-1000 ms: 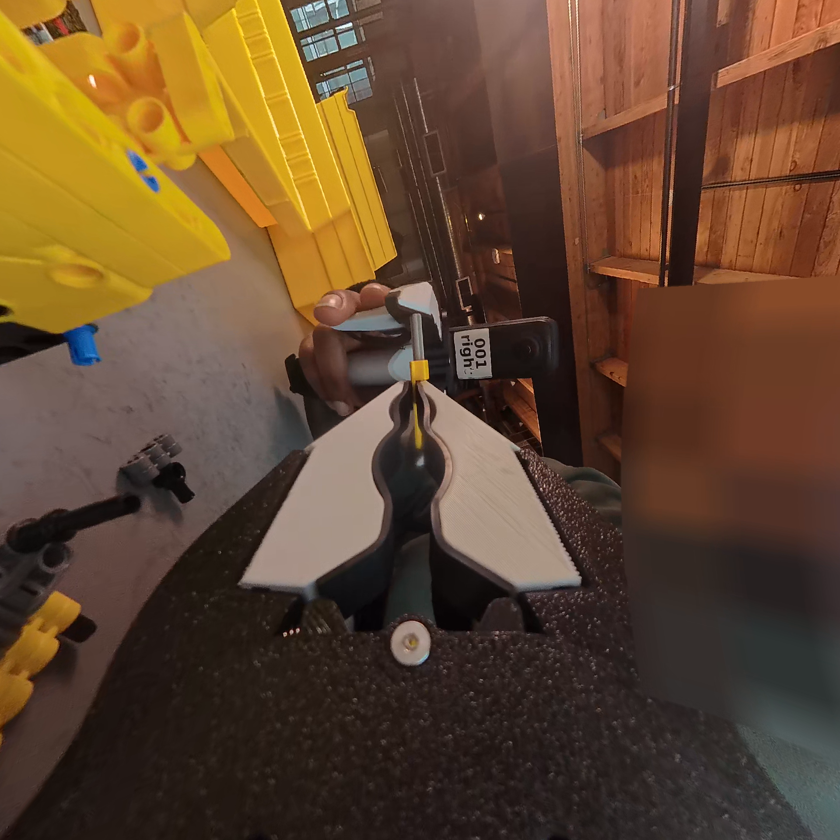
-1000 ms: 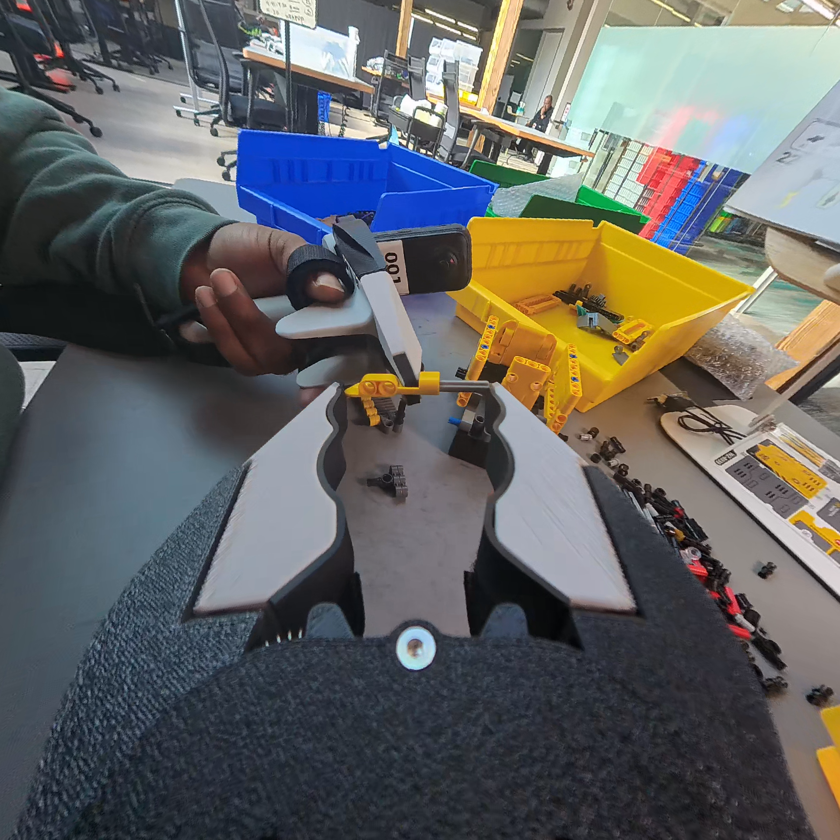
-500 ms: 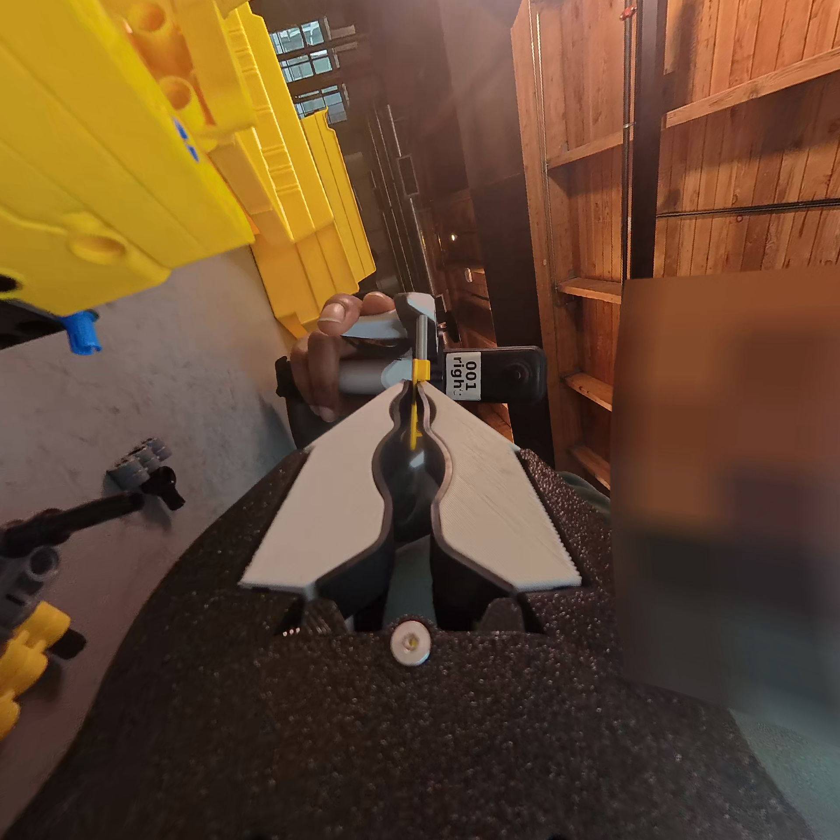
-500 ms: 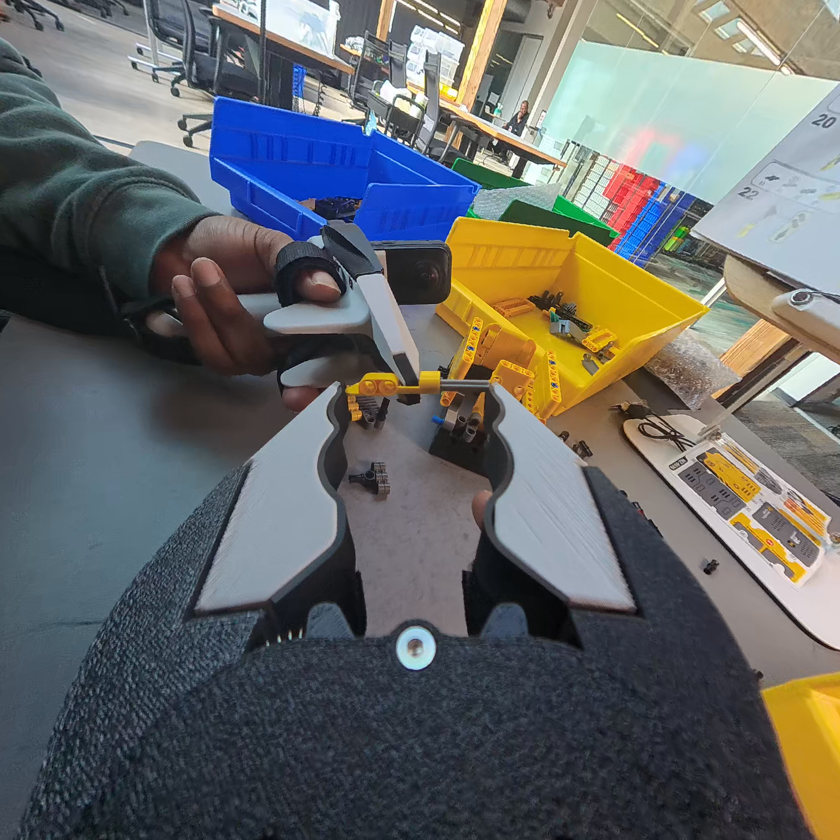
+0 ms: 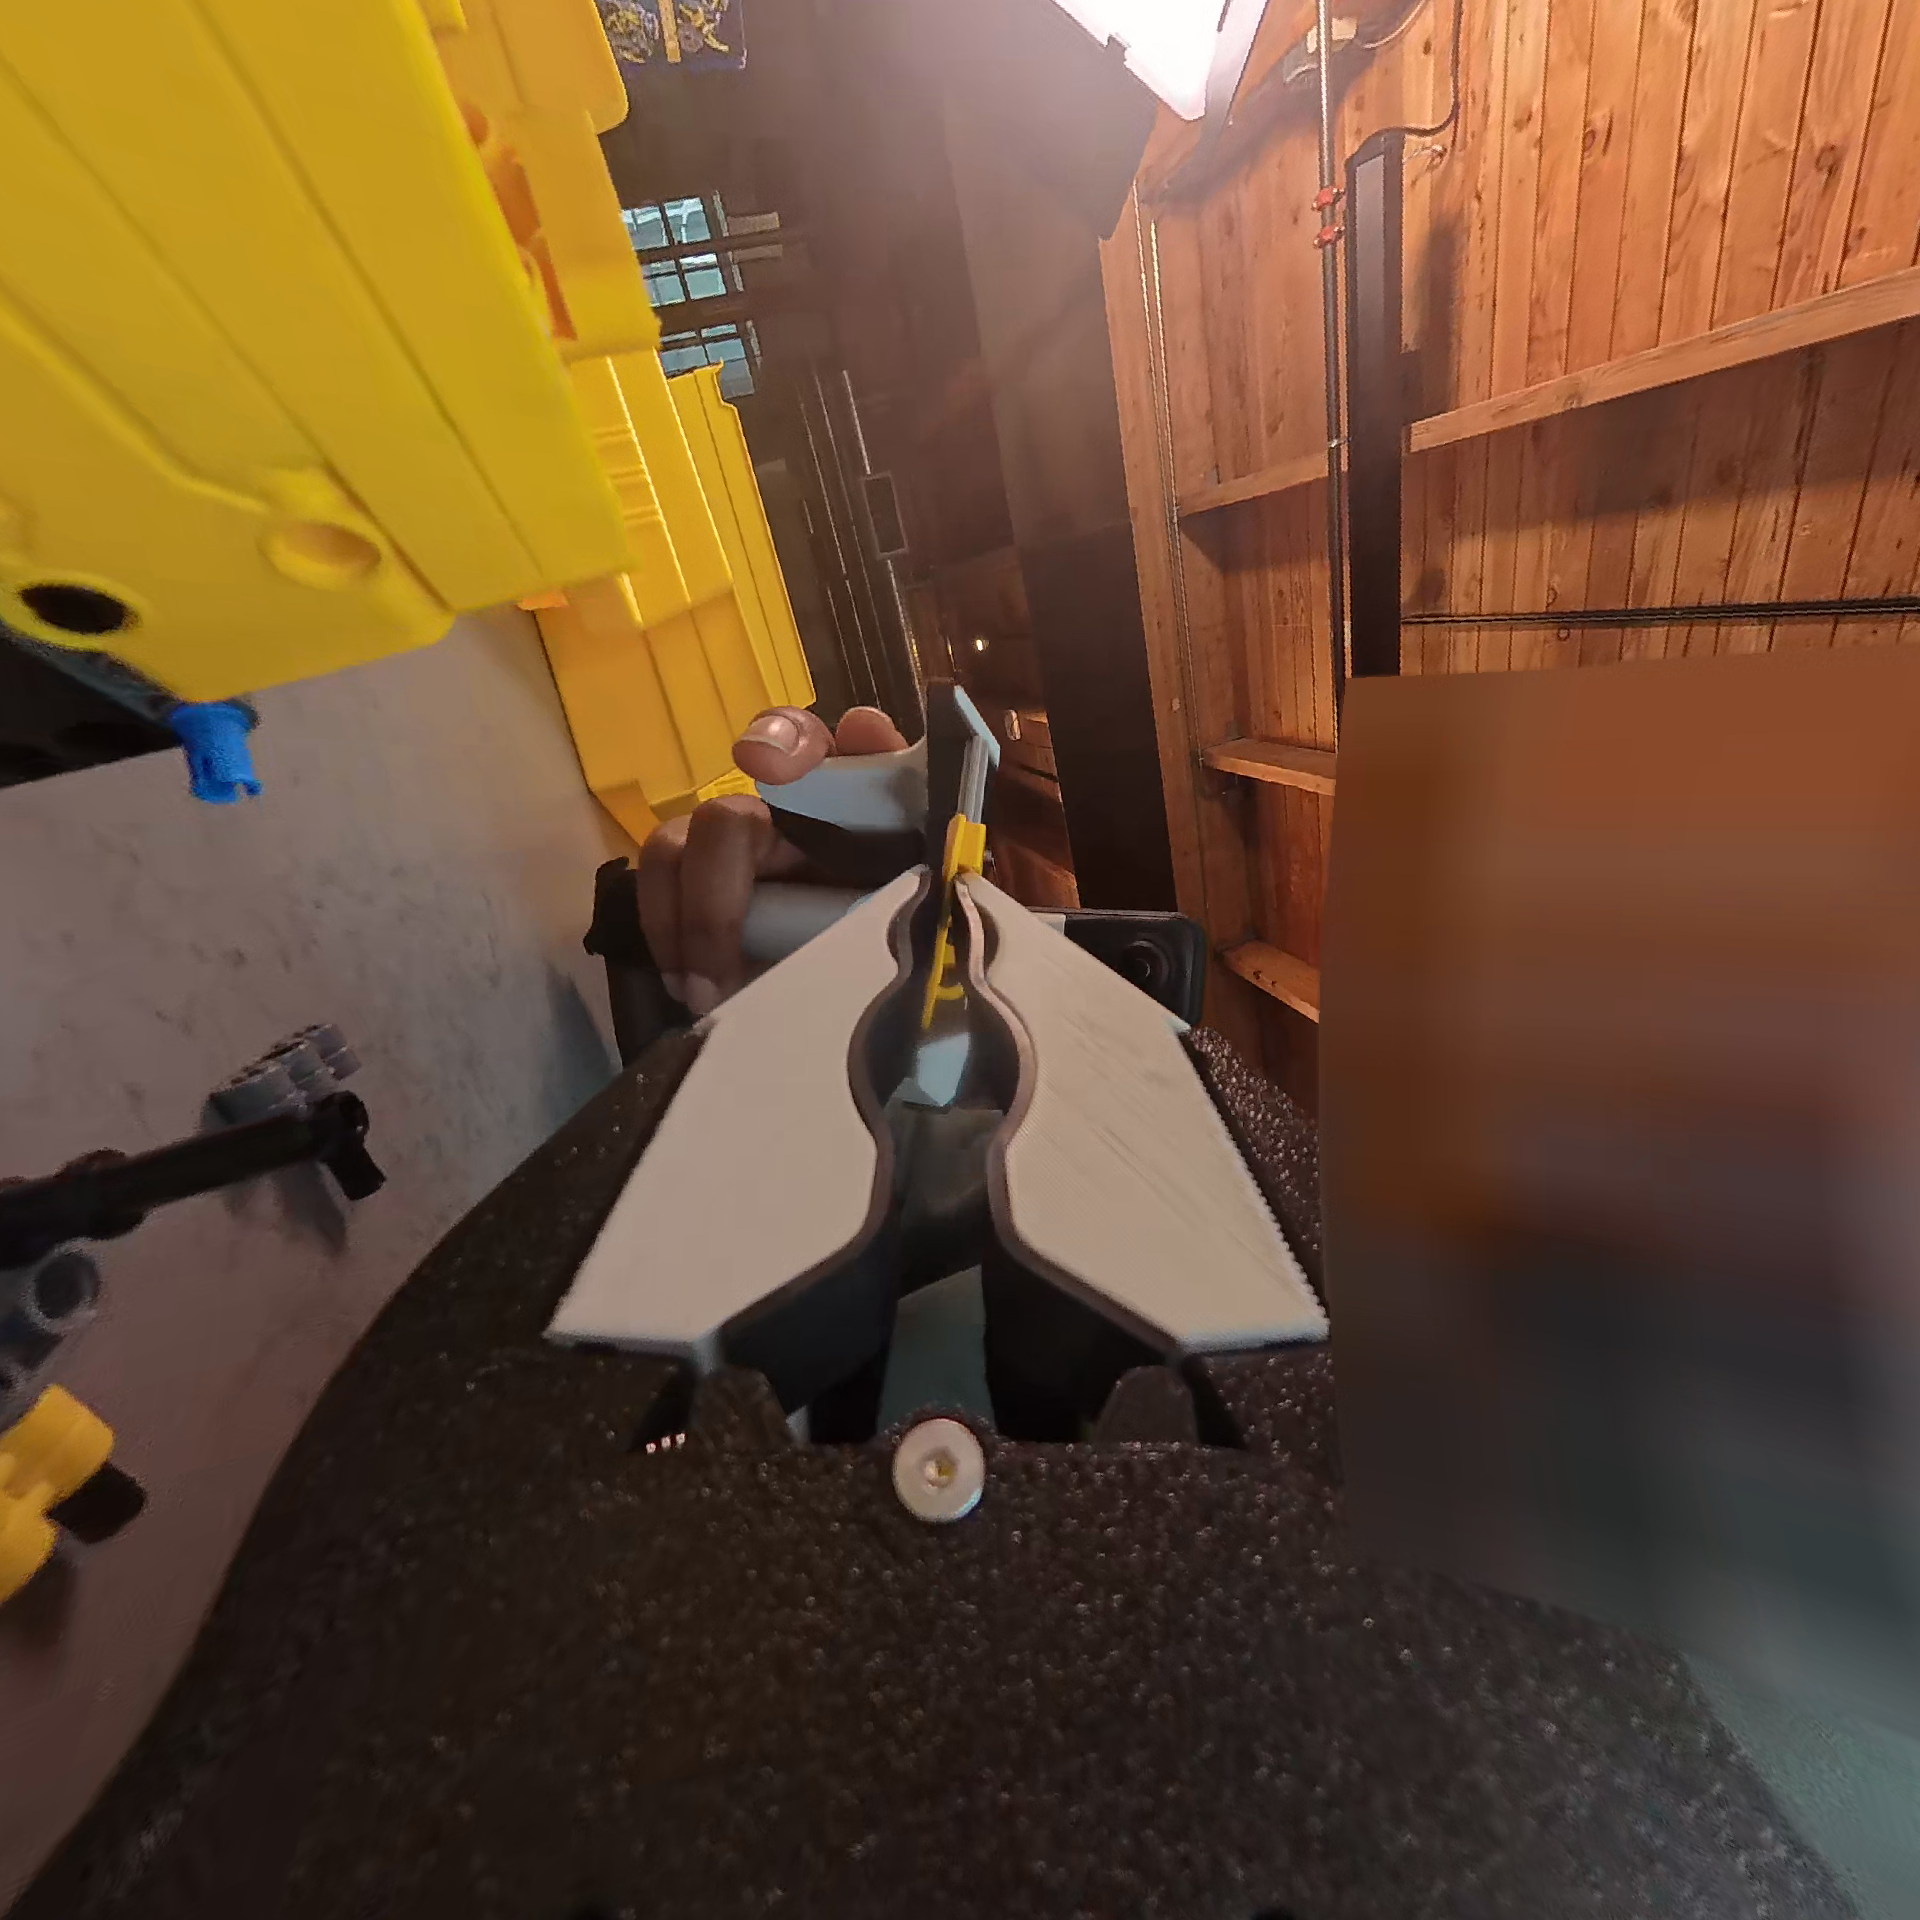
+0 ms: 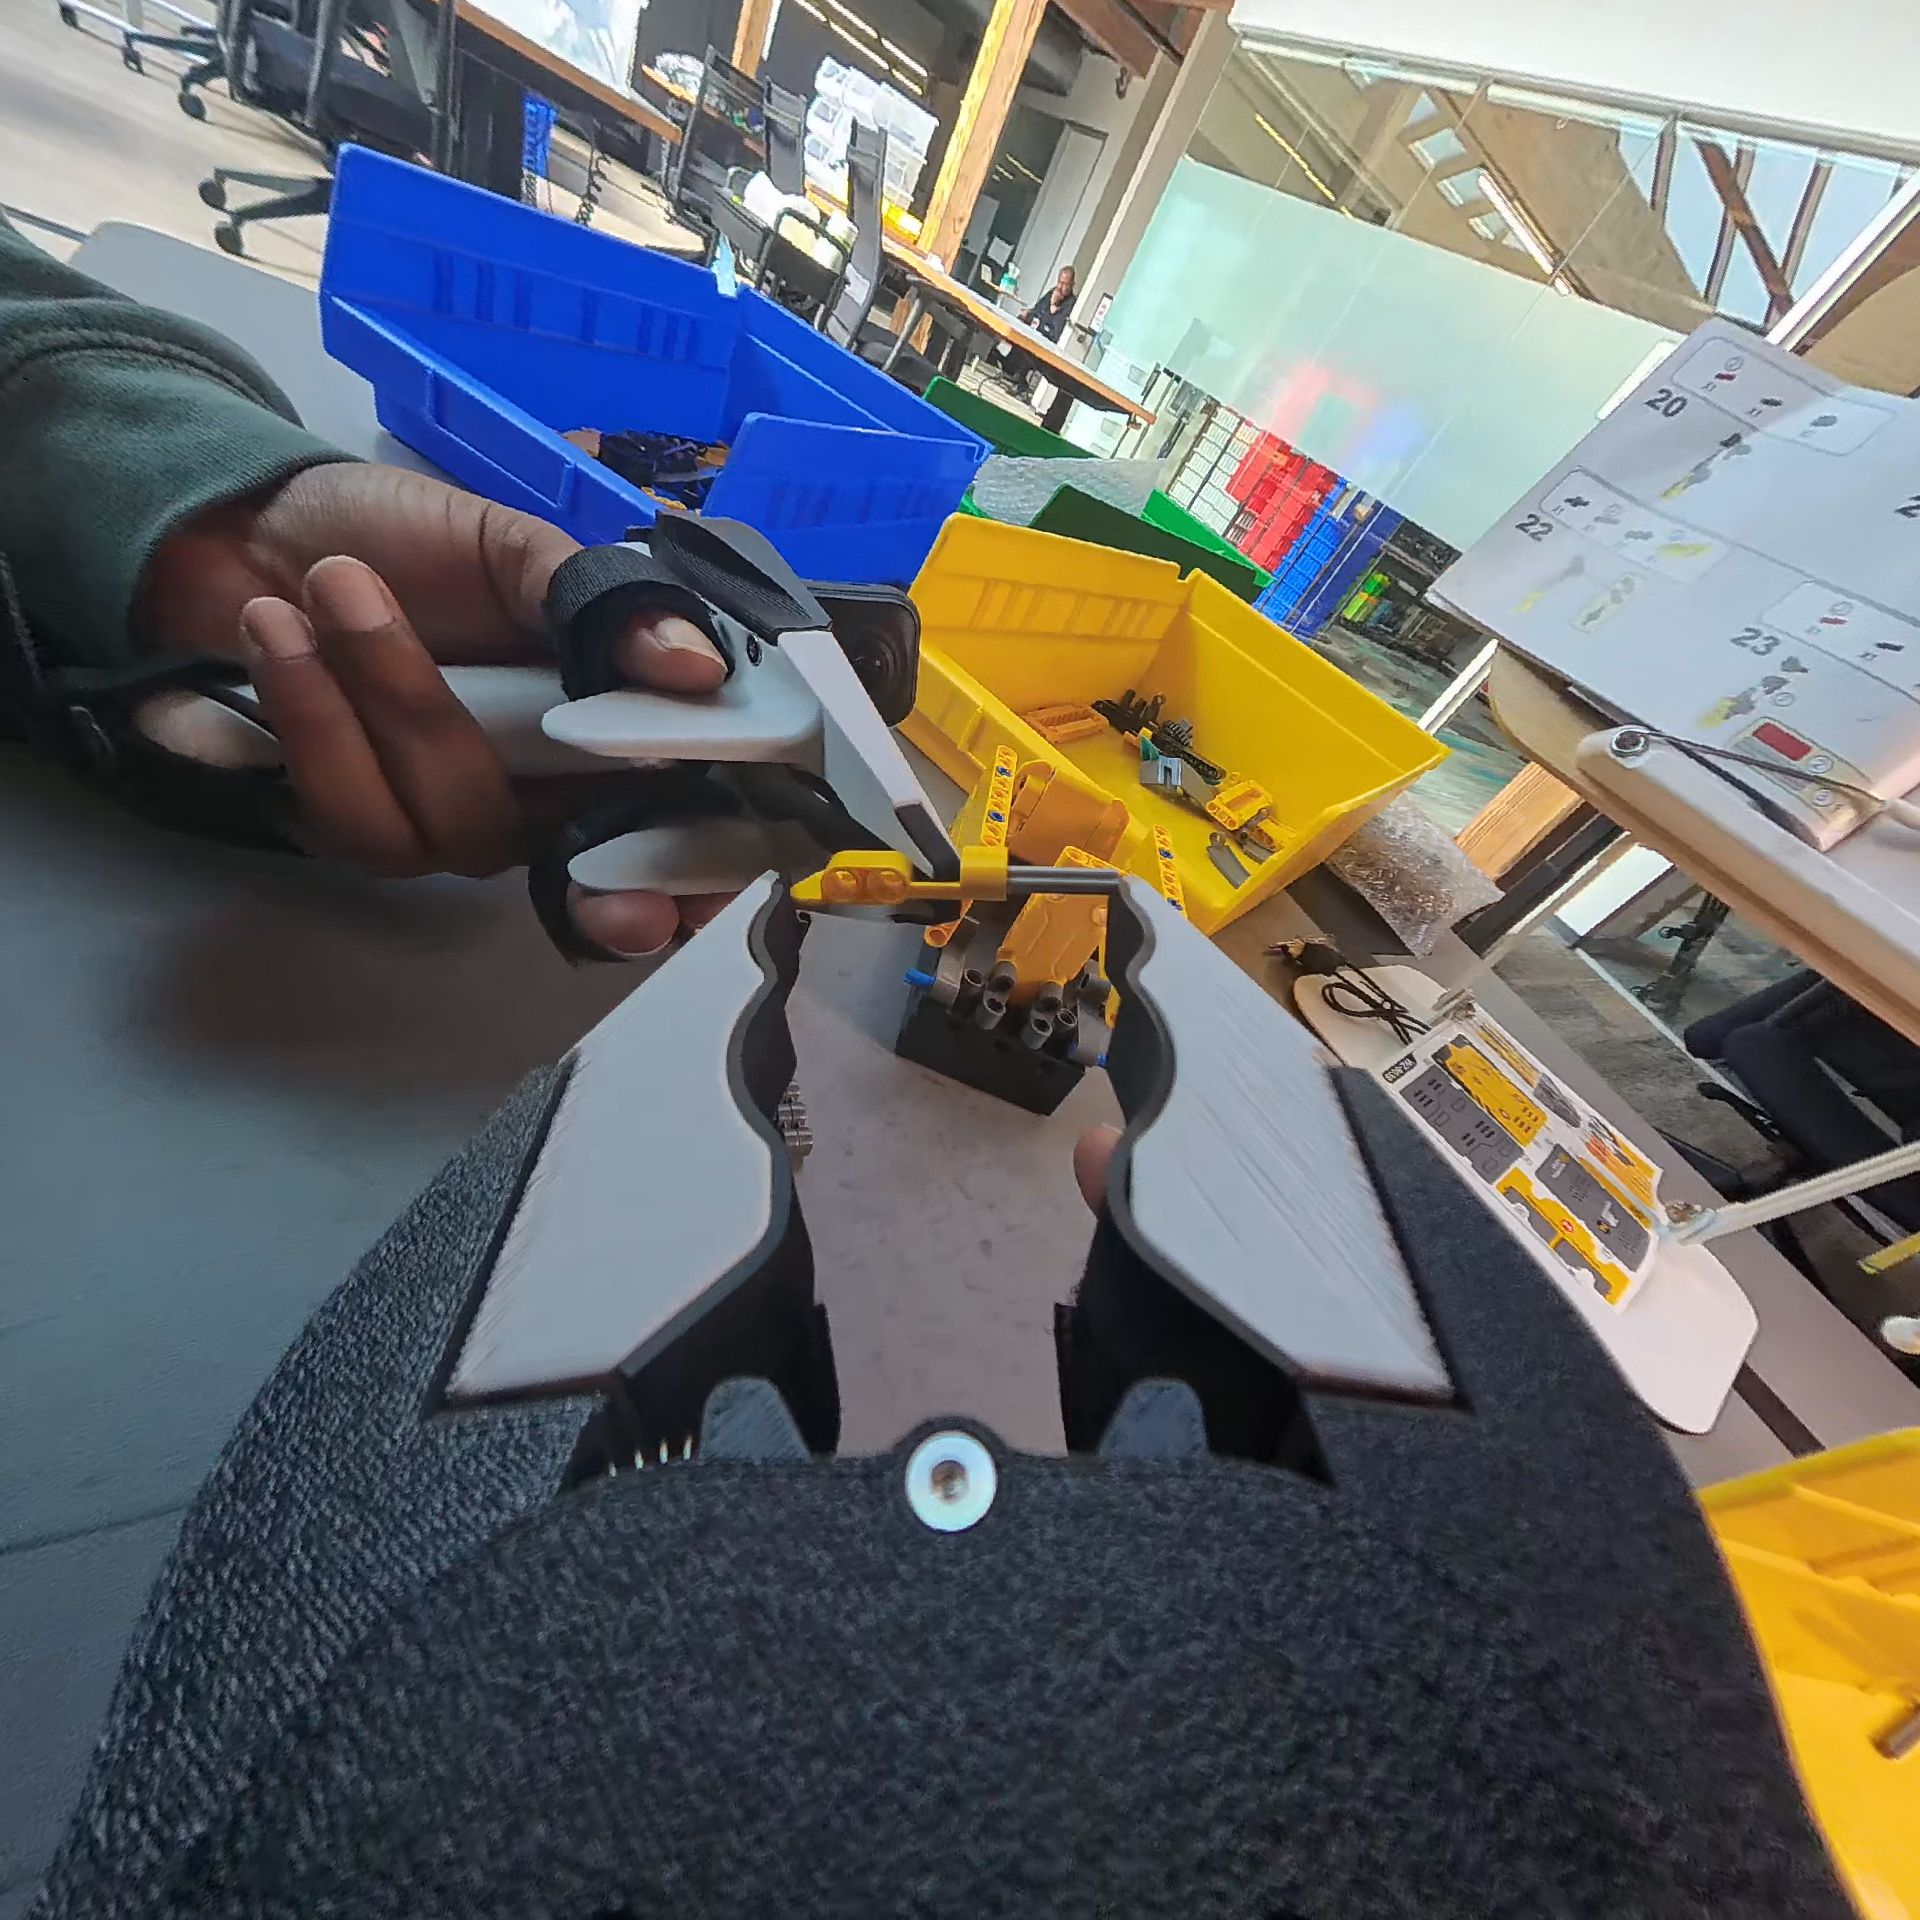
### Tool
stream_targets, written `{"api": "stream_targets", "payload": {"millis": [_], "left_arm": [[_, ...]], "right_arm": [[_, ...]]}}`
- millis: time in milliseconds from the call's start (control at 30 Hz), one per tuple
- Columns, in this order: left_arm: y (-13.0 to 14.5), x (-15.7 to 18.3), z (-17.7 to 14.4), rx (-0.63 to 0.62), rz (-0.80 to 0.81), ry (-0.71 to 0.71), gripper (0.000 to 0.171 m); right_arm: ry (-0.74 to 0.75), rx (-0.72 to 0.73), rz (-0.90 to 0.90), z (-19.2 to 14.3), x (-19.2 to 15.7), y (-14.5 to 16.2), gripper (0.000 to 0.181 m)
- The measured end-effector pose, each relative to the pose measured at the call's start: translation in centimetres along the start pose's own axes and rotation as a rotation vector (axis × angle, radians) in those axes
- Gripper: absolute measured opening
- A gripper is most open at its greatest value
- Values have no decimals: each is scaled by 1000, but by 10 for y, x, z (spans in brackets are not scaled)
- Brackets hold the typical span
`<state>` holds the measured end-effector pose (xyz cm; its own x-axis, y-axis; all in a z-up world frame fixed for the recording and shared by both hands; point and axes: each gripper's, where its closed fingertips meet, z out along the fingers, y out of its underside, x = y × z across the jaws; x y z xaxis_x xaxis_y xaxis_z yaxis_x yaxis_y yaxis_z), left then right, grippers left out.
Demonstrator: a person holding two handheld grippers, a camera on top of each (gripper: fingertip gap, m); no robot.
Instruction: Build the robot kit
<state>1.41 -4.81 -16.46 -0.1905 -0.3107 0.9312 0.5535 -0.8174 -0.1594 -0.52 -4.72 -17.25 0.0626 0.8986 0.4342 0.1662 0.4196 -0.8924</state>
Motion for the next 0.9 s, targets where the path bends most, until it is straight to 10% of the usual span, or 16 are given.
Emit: {"api": "stream_targets", "payload": {"millis": [900], "left_arm": [[-3, -12, -4, 24, -41, -41, 1]], "right_arm": [[-24, -55, 36, 5, -4, 13, 54]]}}
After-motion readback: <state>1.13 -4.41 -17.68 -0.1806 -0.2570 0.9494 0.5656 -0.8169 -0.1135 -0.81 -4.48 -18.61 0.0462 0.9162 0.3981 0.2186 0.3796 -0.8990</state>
